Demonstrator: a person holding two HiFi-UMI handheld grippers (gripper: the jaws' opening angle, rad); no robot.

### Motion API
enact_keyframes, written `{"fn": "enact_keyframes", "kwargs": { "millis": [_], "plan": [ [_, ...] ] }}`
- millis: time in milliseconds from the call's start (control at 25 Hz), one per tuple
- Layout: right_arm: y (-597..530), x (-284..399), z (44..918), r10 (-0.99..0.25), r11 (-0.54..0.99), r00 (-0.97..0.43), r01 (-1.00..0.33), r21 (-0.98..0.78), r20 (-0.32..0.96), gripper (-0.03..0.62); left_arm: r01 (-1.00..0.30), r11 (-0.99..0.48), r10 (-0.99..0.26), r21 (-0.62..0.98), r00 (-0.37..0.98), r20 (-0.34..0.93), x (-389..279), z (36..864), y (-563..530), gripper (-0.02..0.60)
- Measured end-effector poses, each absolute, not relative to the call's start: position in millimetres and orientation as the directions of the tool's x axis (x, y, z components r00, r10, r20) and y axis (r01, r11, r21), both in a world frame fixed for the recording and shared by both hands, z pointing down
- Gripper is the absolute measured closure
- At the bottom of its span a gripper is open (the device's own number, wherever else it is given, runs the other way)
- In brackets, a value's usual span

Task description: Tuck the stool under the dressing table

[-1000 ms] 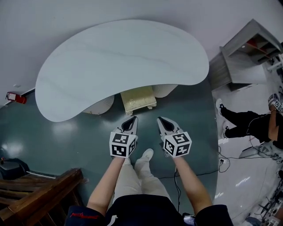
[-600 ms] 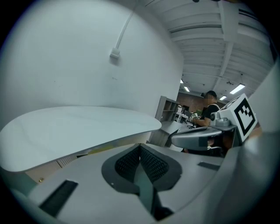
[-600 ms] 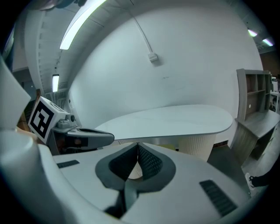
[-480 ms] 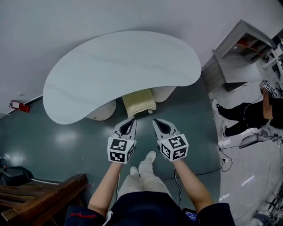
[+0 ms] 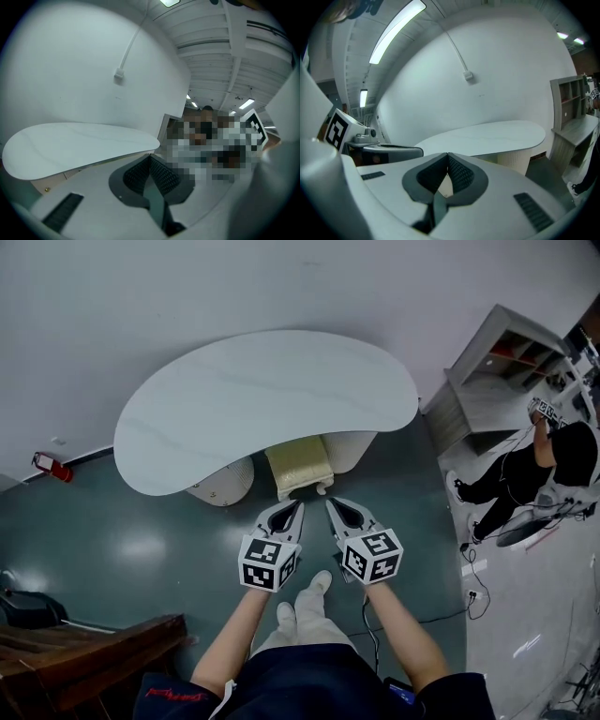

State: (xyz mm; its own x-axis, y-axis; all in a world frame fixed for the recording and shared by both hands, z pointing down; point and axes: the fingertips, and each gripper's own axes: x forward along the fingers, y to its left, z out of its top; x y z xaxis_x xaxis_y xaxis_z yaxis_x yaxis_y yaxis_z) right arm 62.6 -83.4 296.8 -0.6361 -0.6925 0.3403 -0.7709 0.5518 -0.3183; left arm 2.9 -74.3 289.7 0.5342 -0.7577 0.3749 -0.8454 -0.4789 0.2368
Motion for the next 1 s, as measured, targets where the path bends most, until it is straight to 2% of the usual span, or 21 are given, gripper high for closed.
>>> {"fn": "enact_keyframes", "kwargs": {
  "millis": [480,680,1000],
  "plan": [
    [-28,54,205,-0.75,0.585,-0.626,-0.779,-0.227,0.214,0.577,-0.829,-0.513,-0.794,0.224,0.557,0.243,-4,207,-22,0.565],
    [0,47,173,-0.763,0.591,-0.618,-0.786,-0.18,0.192,0.577,-0.818,-0.547,-0.795,0.177,0.574,0.196,-6,170,4,0.565],
    [37,31,147,-0.779,0.595,-0.609,-0.793,-0.133,0.147,0.576,-0.785,-0.59,-0.777,0.187,0.615,0.13,-17,138,41,0.565]
  ]
}}
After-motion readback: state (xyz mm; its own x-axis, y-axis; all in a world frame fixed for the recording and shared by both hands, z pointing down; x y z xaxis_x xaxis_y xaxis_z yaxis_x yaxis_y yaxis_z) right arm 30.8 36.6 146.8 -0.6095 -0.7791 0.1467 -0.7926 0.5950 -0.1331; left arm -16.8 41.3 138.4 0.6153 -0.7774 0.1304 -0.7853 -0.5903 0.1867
